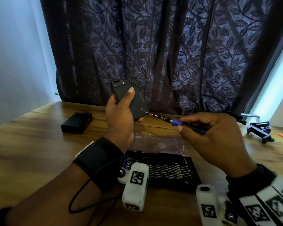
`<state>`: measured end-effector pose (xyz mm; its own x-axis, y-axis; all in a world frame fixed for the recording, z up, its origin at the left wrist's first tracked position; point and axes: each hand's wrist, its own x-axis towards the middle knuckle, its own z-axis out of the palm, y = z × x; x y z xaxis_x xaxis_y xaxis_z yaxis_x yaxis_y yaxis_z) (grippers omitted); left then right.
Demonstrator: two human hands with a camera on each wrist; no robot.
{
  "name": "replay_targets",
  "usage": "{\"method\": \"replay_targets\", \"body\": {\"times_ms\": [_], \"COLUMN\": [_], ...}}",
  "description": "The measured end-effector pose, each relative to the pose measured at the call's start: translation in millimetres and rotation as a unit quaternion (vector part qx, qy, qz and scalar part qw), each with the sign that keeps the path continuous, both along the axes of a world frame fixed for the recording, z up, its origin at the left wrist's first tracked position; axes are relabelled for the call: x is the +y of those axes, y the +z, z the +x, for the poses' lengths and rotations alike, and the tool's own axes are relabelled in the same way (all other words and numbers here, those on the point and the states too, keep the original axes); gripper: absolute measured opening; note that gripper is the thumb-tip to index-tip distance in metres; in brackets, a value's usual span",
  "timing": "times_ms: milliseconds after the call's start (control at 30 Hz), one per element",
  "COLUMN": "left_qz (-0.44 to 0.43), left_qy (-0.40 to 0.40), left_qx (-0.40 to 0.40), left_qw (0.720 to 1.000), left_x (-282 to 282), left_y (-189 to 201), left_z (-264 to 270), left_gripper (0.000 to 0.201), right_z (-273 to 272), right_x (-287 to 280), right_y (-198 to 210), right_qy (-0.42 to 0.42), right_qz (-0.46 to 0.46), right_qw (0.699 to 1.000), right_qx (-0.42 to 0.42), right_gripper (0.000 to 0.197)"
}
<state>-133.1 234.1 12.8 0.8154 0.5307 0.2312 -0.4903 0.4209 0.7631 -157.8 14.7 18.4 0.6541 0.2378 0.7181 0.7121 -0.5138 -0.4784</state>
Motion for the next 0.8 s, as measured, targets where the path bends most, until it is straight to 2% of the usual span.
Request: {"method": "replay_targets", "body": {"times_ms": [300,567,800], "left_qz": [0.008,0.058,0.037], "left_qy": [0.007,0.021,0.035], "left_qx": [-0.001,0.0,0.012], "left_qw": [1.0,0.998,0.999], "left_x": [-2,-11,-6], "left_y": [0,0,3], "left_z": [-1,-5,-6], "left_gripper": [0.036,0.021,0.032], "right_z": [-1,-9,-7], "right_x": [-1,-3,-4], "right_y": [2,10,10], "right_qy": [-0.015,-0.01,-0.004], "right_qz": [-0.019,-0.047,-0.025], "right_qw": [1.0,0.999,0.999], "right_qx": [-0.005,-0.019,-0.02], "right_gripper": [0.016,0.018,0.022]}}
